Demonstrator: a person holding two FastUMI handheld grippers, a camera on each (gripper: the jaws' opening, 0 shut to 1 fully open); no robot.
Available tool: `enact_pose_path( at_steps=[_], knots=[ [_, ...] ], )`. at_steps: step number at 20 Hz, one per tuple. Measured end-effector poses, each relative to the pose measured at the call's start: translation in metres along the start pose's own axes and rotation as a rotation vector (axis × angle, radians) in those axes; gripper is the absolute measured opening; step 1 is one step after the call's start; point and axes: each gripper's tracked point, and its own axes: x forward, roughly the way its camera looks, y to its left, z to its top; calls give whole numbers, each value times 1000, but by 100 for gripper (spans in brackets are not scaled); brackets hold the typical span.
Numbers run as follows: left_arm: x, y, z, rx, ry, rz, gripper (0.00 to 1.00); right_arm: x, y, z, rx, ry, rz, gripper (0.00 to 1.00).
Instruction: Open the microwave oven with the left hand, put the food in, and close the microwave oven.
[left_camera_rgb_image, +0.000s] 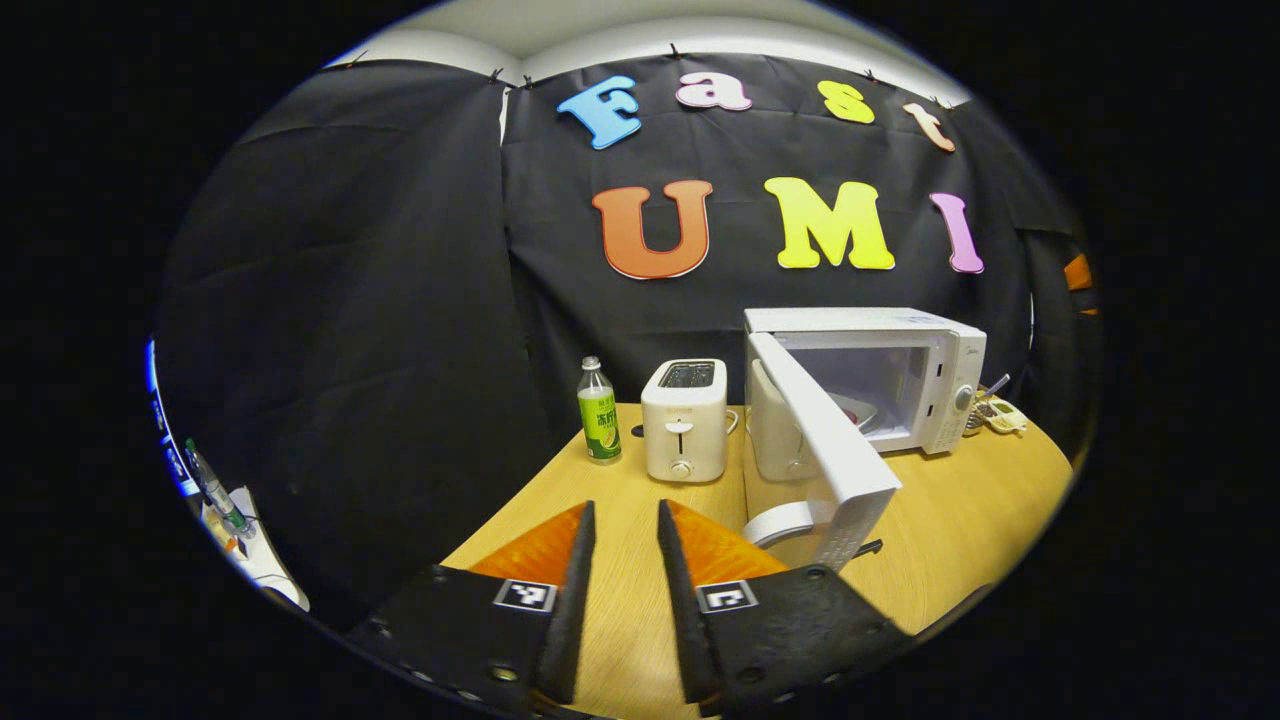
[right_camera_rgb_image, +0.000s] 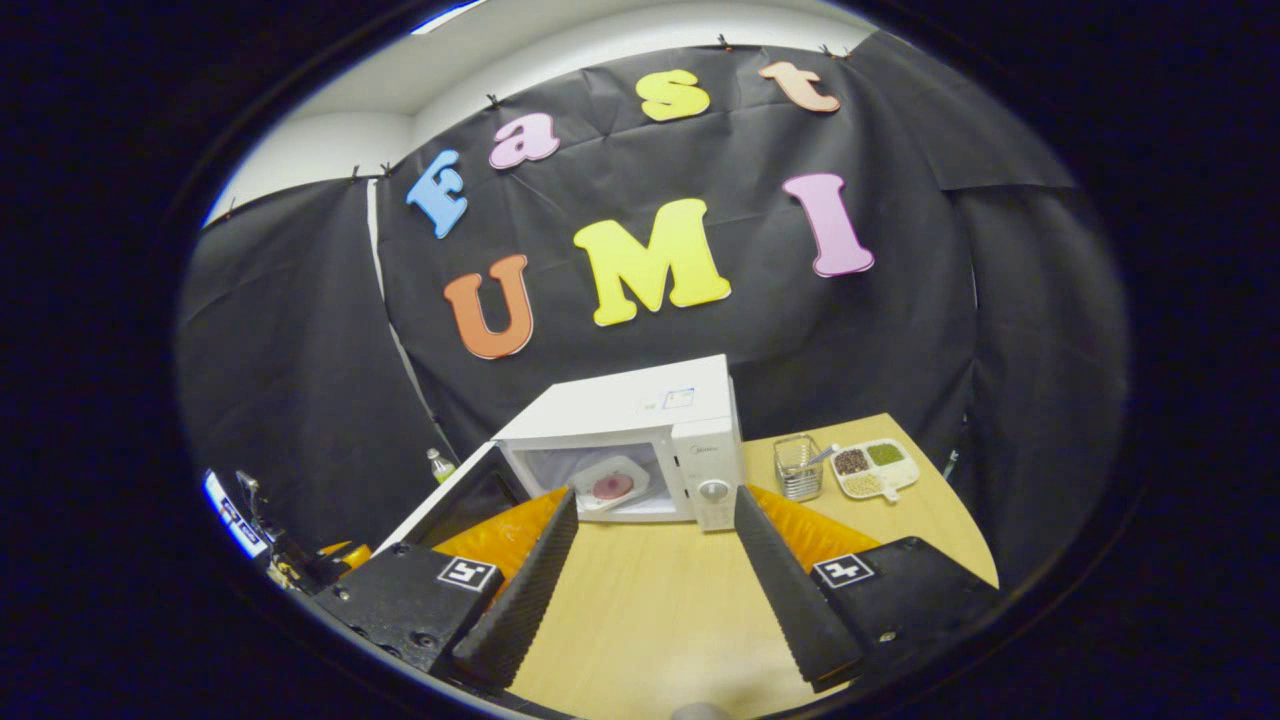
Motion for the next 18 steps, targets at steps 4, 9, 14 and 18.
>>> enact_pose_path(
  at_steps=[4, 9, 14, 18],
  knots=[
    [15, -15, -6, 7, -23, -35, 0, -14, -1, 8, -11, -2, -5, 100],
    [25, -36, -19, 37, -6, -92, 0, -21, -4, 13, 0, -11, -23, 100],
    [20, -68, -25, 25, 7, -149, 11, -22, -13, 8, 50, 0, -41, 100],
    [15, -111, -26, 8, 6, -219, 0, -22, -22, 8, 64, 12, -51, 100]
  ],
)
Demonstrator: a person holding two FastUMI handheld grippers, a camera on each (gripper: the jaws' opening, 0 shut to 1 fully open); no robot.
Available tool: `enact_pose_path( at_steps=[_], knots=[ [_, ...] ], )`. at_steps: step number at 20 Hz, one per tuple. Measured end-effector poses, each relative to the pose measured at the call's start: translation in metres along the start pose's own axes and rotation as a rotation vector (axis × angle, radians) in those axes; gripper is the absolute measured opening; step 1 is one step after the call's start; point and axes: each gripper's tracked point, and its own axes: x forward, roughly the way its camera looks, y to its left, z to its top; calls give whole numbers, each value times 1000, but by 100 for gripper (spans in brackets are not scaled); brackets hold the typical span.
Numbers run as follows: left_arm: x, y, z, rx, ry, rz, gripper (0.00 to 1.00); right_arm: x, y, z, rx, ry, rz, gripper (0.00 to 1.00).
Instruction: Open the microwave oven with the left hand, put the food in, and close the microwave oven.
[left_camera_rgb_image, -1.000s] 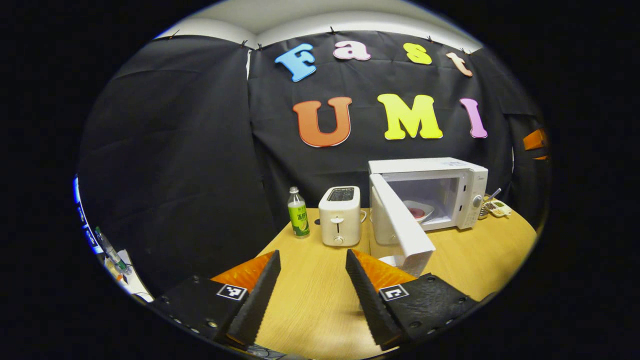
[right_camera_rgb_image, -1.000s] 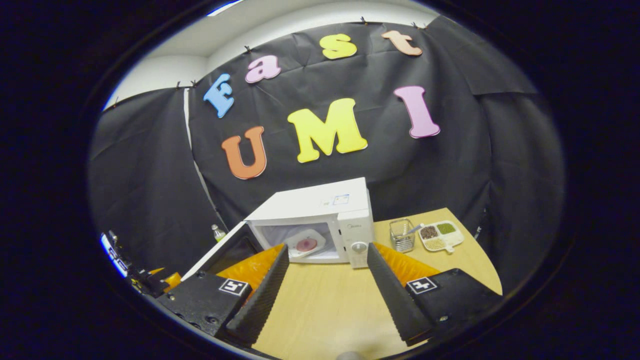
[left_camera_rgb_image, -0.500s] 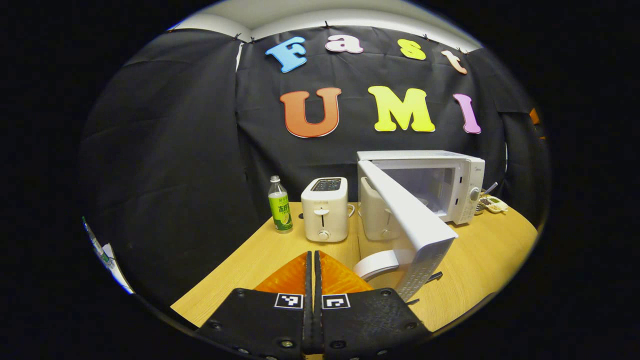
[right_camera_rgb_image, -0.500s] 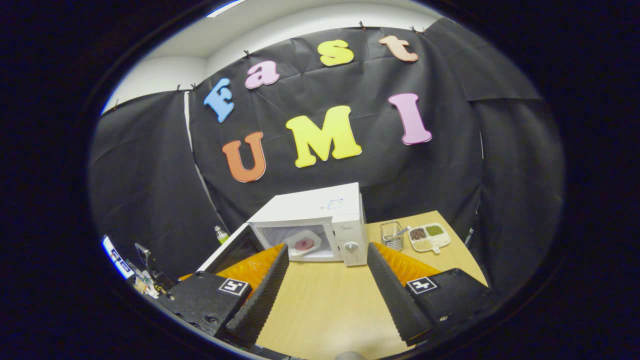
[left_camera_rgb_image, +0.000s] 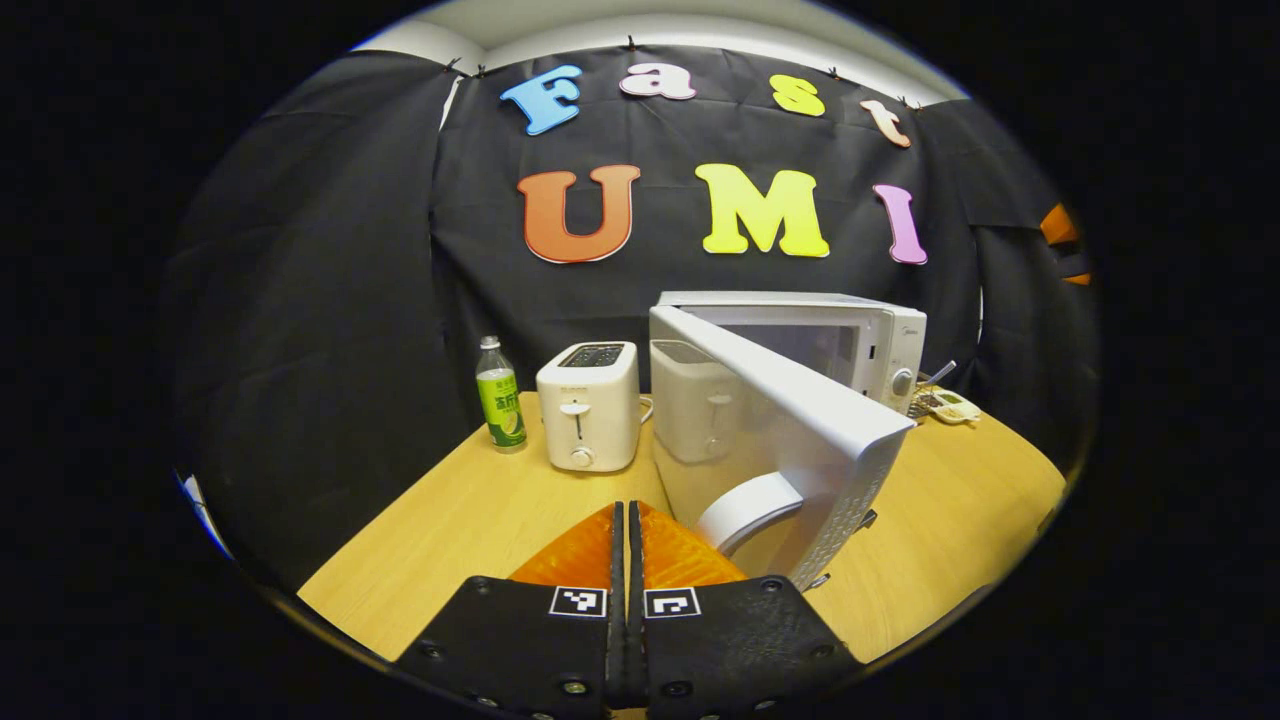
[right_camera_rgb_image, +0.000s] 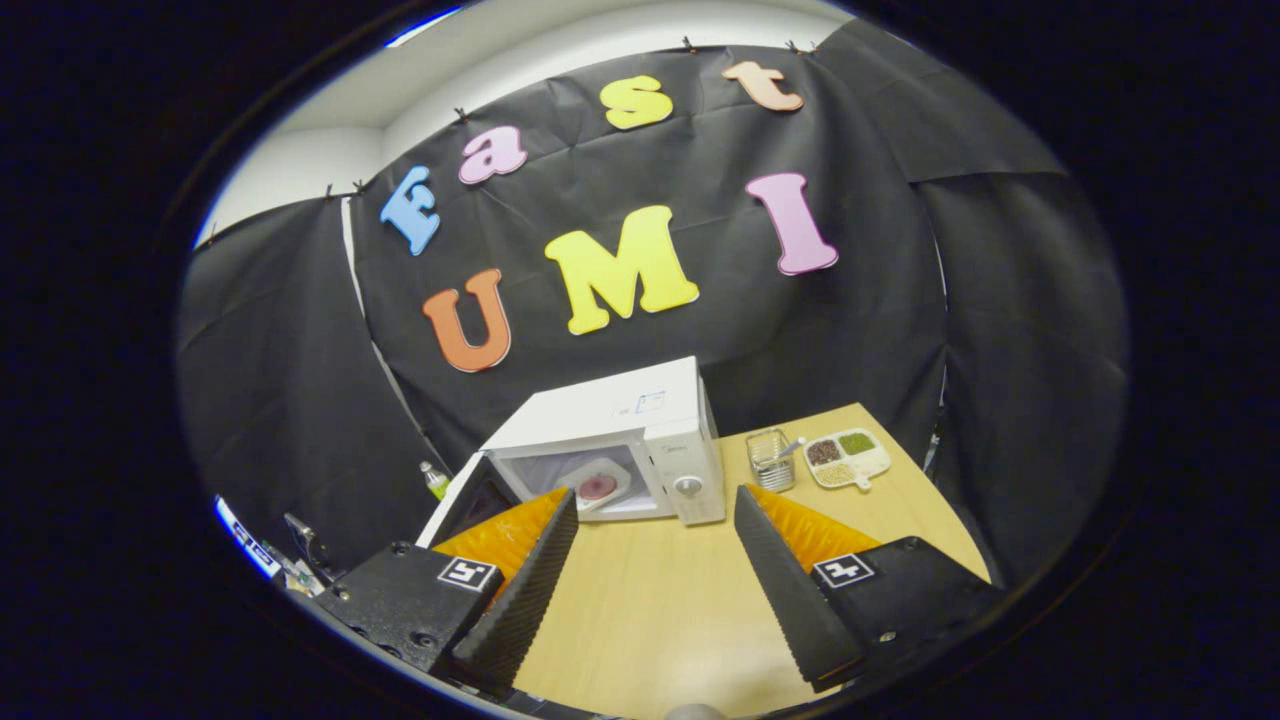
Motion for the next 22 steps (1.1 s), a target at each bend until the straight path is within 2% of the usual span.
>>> enact_pose_path(
  at_steps=[1, 2, 3, 8, 9, 10, 11, 12, 13, 14, 15, 16, 17, 18, 19, 20, 21, 22],
  knots=[
    [3, -13, 1, 2, -3, -20, 0, -1, -2, 0, -5, 2, -1, 100],
    [6, -26, 0, 1, -2, -42, 11, 0, -4, 1, -9, 5, -1, 100],
    [9, -39, 0, 1, -6, -62, 0, 0, -4, 2, -12, 7, 0, 100],
    [32, -99, 7, 0, -18, -158, 0, -2, -17, 9, -29, 11, -8, 100],
    [36, -109, 8, 0, -22, -176, 11, -3, -20, 11, -30, 11, -13, 100],
    [39, -120, 11, -3, -28, -196, 0, -3, -24, 14, -31, 10, -20, 100],
    [43, -131, 13, -4, -31, -216, 0, -1, -28, 14, -32, 10, -26, 90],
    [49, -142, 16, -2, -36, -233, 0, 0, -33, 17, -34, 10, -35, 90],
    [55, -152, 20, 5, -42, -252, 11, 1, -38, 17, -33, 11, -43, 90],
    [61, -163, 24, 12, -49, -271, 0, 2, -42, 18, -30, 13, -50, 100],
    [67, -172, 28, 19, -54, -287, 0, 3, -47, 19, -27, 15, -56, 90],
    [73, -181, 34, 24, -62, -302, 11, 4, -51, 20, -28, 15, -64, 90],
    [79, -190, 38, 27, -66, -317, 0, 5, -55, 21, -28, 15, -72, 100],
    [85, -198, 42, 31, -71, -330, 11, 6, -59, 23, -25, 15, -79, 100],
    [91, -205, 46, 35, -73, -342, 11, 7, -62, 25, -21, 15, -84, 89],
    [97, -212, 48, 37, -76, -353, 0, 9, -65, 25, -18, 15, -89, 89],
    [103, -218, 52, 39, -80, -362, 11, 11, -68, 26, -16, 15, -94, 90],
    [109, -225, 55, 42, -84, -371, 11, 12, -71, 27, -15, 14, -99, 100]
  ],
)
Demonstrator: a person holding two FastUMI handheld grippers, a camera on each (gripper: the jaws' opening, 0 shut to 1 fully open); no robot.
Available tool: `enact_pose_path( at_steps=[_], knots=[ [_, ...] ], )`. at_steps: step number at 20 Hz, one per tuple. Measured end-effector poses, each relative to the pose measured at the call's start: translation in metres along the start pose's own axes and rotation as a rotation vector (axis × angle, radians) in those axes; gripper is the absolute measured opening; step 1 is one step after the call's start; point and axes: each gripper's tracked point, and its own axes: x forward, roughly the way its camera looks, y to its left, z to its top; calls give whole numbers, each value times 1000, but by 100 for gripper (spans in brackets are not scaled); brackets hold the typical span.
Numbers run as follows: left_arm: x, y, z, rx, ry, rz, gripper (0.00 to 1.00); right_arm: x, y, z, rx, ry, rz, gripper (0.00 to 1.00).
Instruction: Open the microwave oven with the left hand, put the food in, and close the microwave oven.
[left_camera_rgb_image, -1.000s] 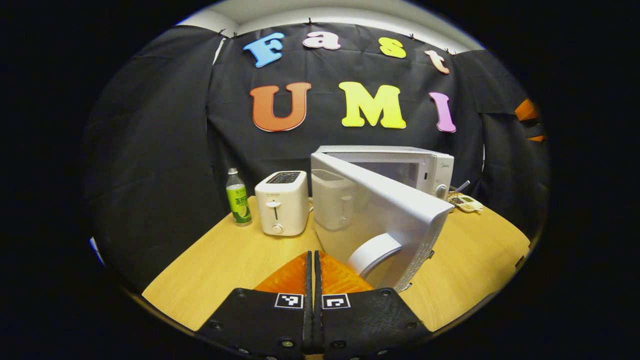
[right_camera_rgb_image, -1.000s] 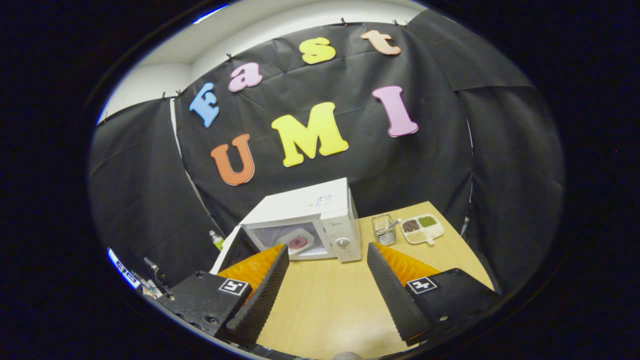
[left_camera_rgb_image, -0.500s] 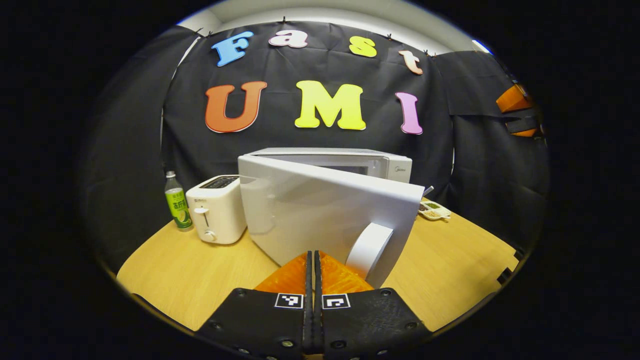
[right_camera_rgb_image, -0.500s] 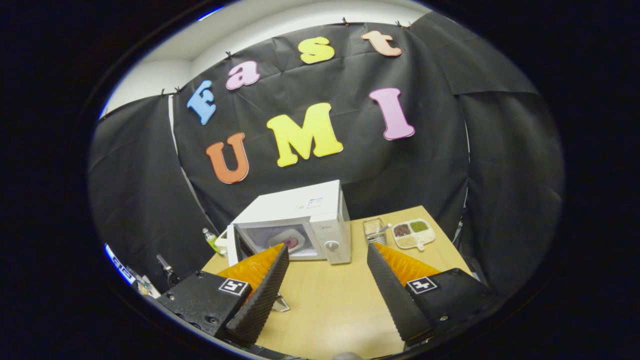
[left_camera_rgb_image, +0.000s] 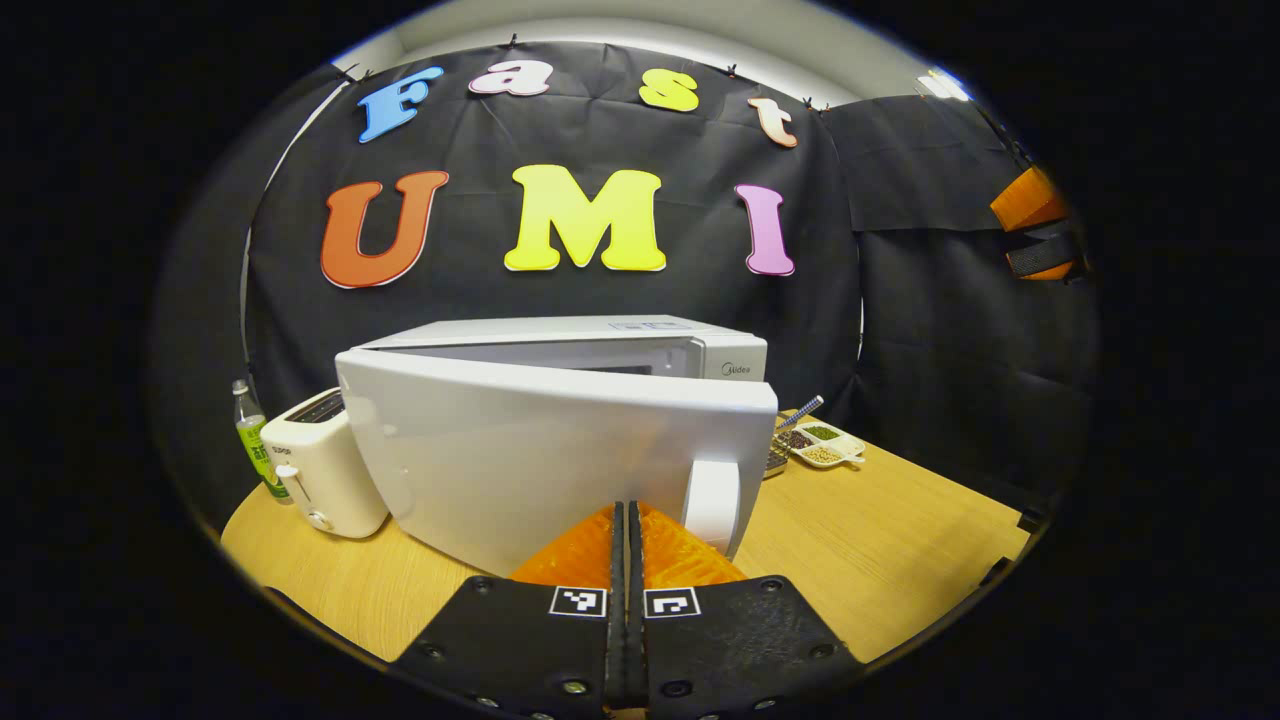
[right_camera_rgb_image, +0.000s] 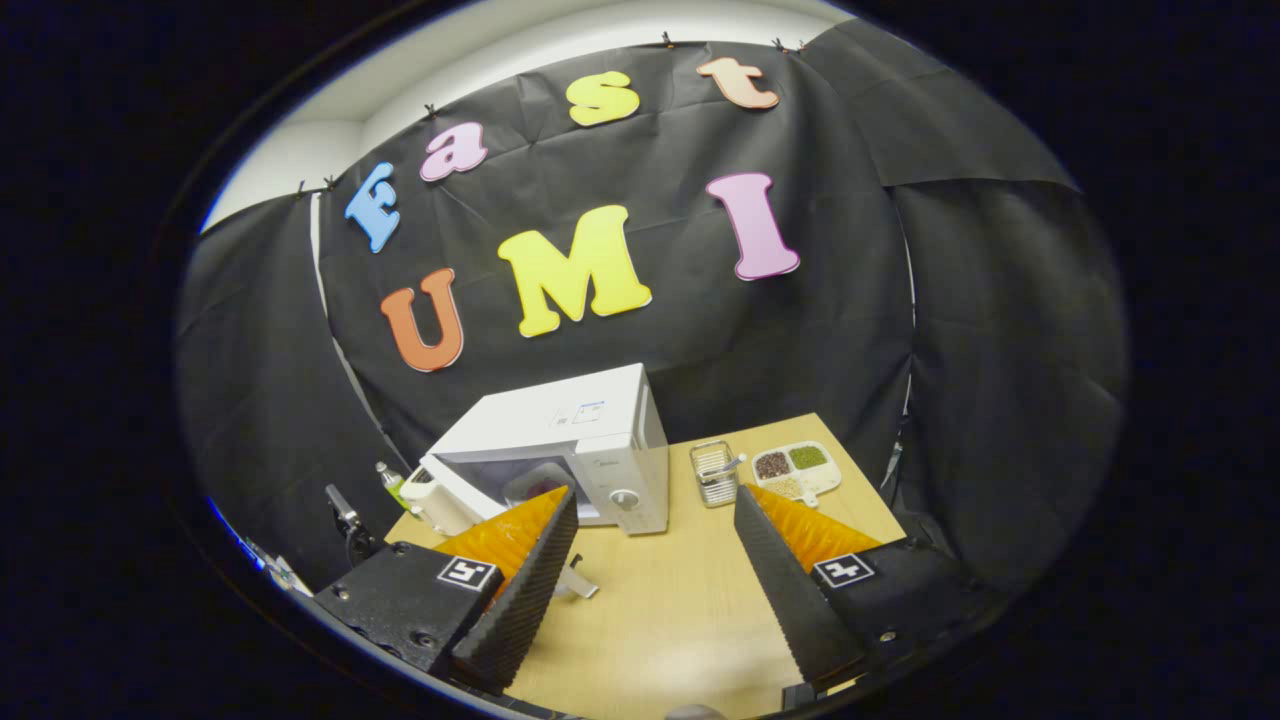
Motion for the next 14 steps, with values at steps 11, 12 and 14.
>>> enact_pose_path(
  at_steps=[11, 12, 14],
  knots=[
    [80, -17, 22, 3, -17, -16, 0, 12, -29, 0, 19, 22, -47, 100],
    [86, -17, 23, 11, -16, -15, 0, 13, -31, 1, 21, 24, -50, 100],
    [96, -16, 25, 7, -15, -14, 0, 16, -34, 0, 22, 28, -55, 100]
  ],
)
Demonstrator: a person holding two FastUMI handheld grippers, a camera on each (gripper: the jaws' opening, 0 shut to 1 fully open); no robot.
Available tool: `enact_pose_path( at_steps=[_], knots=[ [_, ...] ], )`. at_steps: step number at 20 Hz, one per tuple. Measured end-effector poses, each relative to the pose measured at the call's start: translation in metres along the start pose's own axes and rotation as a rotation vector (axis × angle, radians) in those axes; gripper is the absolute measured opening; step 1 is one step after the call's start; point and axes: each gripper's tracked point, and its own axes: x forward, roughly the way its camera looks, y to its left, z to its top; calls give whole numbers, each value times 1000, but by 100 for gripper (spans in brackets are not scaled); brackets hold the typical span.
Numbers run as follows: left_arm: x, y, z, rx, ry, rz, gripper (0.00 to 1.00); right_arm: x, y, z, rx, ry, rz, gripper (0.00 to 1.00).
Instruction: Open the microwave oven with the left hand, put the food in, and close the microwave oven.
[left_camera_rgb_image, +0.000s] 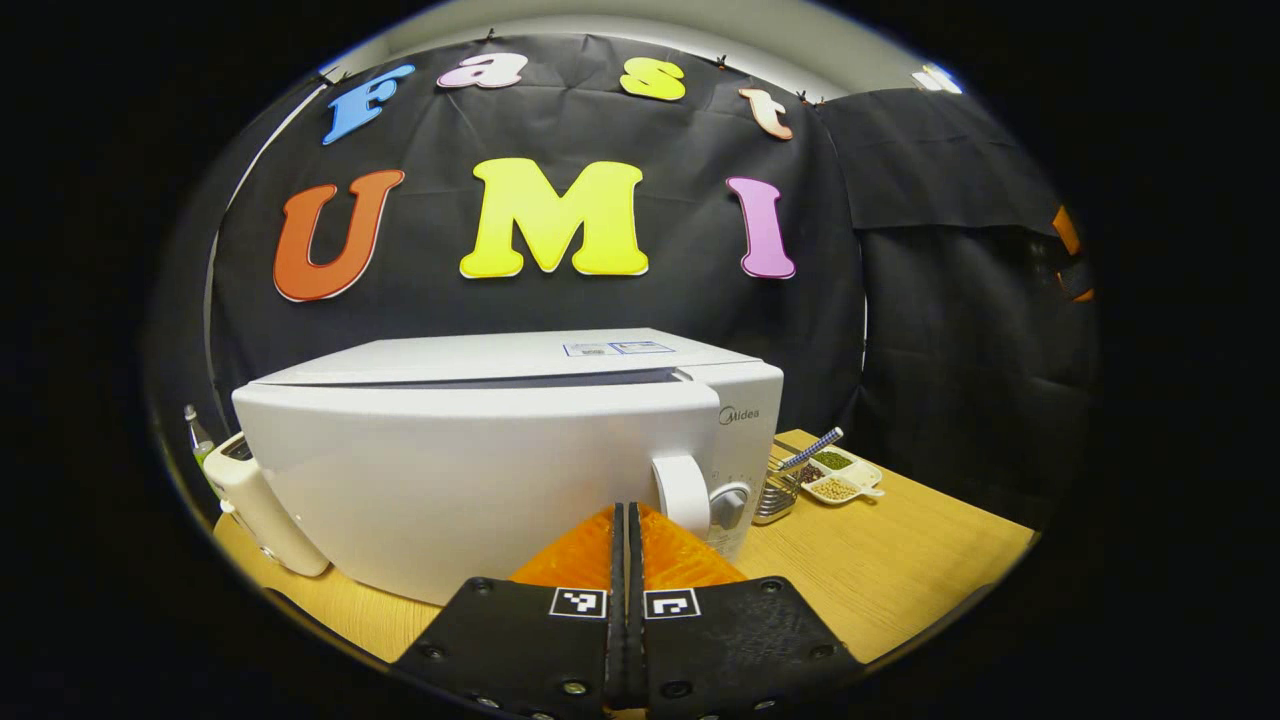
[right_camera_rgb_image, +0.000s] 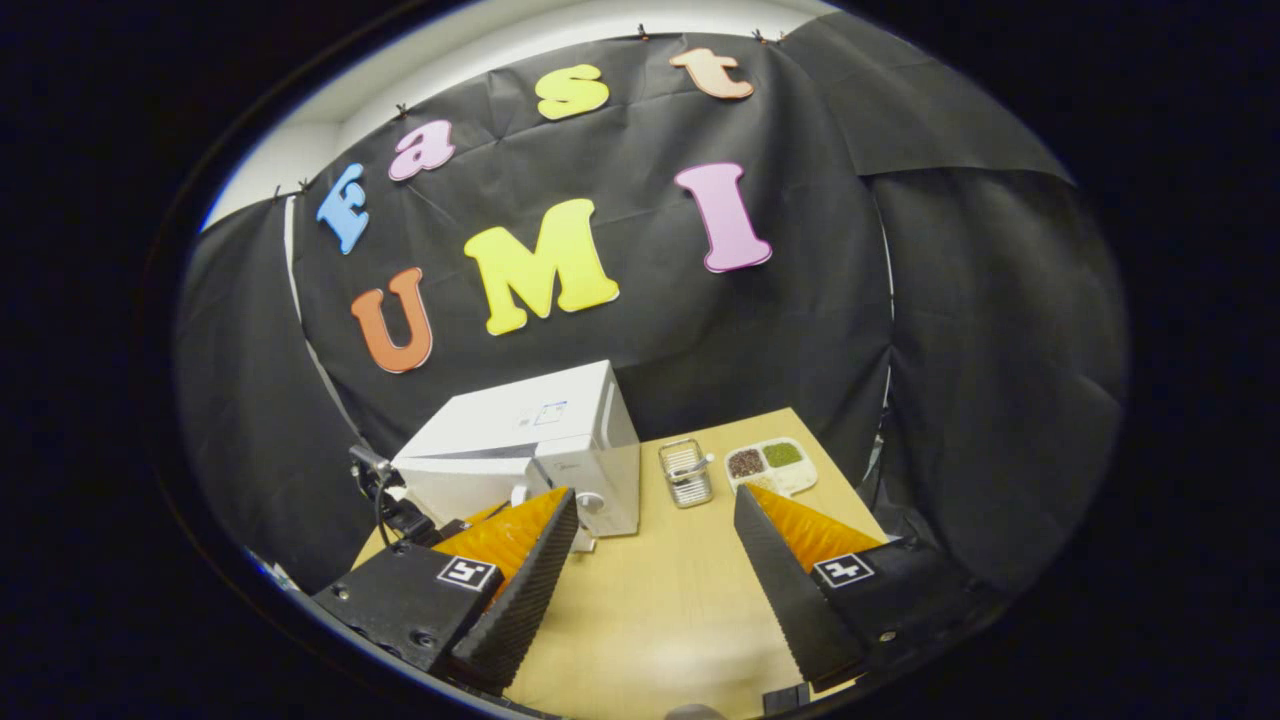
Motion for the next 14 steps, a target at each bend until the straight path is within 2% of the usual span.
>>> enact_pose_path(
  at_steps=[7, 12, 14],
  knots=[
    [18, 8, 3, -34, 8, 31, 0, 6, -7, 0, 12, 11, -8, 100],
    [25, 9, 6, -11, 0, 44, 0, 9, -8, -3, 26, 21, -8, 100],
    [24, 9, 1, -38, 26, 65, 0, 9, -4, -4, 23, 25, 0, 100]
  ],
)
